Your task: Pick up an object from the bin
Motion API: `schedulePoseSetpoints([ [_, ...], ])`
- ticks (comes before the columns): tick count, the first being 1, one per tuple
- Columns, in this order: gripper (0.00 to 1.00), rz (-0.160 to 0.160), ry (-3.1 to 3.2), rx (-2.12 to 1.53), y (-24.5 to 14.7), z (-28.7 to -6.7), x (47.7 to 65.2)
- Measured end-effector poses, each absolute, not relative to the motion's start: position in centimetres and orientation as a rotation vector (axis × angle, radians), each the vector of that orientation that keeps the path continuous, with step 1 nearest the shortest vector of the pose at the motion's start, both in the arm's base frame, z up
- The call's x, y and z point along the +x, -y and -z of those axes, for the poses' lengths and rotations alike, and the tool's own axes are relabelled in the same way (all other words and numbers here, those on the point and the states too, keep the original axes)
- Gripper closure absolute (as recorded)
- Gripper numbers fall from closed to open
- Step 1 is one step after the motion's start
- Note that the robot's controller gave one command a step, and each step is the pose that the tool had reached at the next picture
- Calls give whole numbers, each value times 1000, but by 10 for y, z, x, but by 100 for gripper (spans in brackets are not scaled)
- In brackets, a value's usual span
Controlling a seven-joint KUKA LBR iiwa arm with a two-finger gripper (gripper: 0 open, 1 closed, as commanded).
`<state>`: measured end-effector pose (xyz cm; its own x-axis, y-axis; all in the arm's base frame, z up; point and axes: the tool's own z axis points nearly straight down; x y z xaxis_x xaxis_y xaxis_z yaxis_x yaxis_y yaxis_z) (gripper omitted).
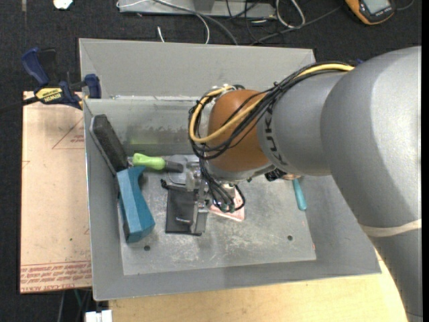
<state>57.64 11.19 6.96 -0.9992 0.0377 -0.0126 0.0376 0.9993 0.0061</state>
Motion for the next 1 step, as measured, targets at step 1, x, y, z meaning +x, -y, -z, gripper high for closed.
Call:
schedulePoseSetpoints([
  [1, 100, -5, -3128, 246, -66, -72, 581],
])
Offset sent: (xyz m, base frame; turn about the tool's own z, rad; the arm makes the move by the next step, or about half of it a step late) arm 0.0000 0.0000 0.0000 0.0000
